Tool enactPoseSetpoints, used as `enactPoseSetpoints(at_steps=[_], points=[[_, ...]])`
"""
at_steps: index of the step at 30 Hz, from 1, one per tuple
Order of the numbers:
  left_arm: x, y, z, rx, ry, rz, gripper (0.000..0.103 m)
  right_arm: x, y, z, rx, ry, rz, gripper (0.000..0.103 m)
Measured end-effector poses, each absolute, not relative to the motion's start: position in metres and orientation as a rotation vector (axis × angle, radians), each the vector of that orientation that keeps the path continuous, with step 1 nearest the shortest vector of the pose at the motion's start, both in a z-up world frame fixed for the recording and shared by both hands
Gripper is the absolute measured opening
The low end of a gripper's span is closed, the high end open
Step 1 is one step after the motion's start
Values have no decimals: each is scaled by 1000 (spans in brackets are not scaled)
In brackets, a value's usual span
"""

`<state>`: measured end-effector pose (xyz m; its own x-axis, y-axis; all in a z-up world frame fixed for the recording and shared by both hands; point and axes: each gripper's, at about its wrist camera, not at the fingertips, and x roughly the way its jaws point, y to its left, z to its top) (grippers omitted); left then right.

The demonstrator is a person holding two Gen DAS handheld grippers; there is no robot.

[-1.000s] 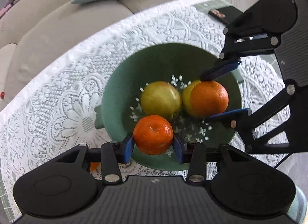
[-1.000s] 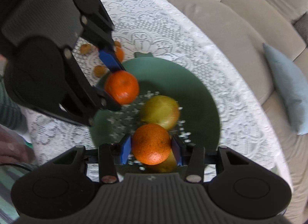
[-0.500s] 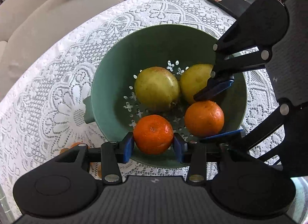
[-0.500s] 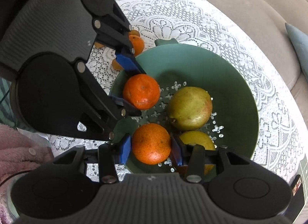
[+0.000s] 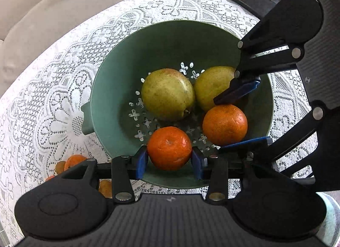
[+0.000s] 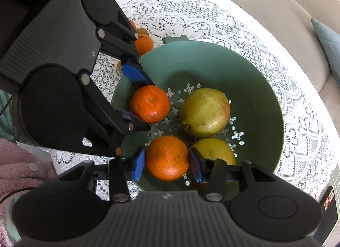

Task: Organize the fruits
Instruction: 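Open both tools to release the mandarins and withdraw from the colander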

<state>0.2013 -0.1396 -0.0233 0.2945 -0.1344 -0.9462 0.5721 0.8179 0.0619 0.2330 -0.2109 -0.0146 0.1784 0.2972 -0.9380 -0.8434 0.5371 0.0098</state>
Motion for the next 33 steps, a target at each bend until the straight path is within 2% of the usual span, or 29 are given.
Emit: enactPoseSetpoints(at_steps=[3,15,17,18,19,20,23,33], points=[[198,-137,-19,432,1183,-482,53,232,-211,-15,-610,1107,876,44],[196,-136,-16,423,1174,-475,57,223,-209,-6,-650,1095,848,44],[195,-136,-14,427,1158,-470,63,222,-210,-3,-658,1088,840,47],[194,-135,-13,423,1149,-470,65,221,-211,-2,-663,1080,832,52],[194,-134,-11,414,1144,-475,66,221,-212,0,-671,1066,817,63],[195,-131,-10,398,1143,-479,69,220,-213,2,-676,1056,810,67],[194,-127,-5,368,1134,-484,72,219,-217,7,-666,1048,812,68],[177,-120,24,375,1056,-416,72,209,-210,29,-675,977,784,69]])
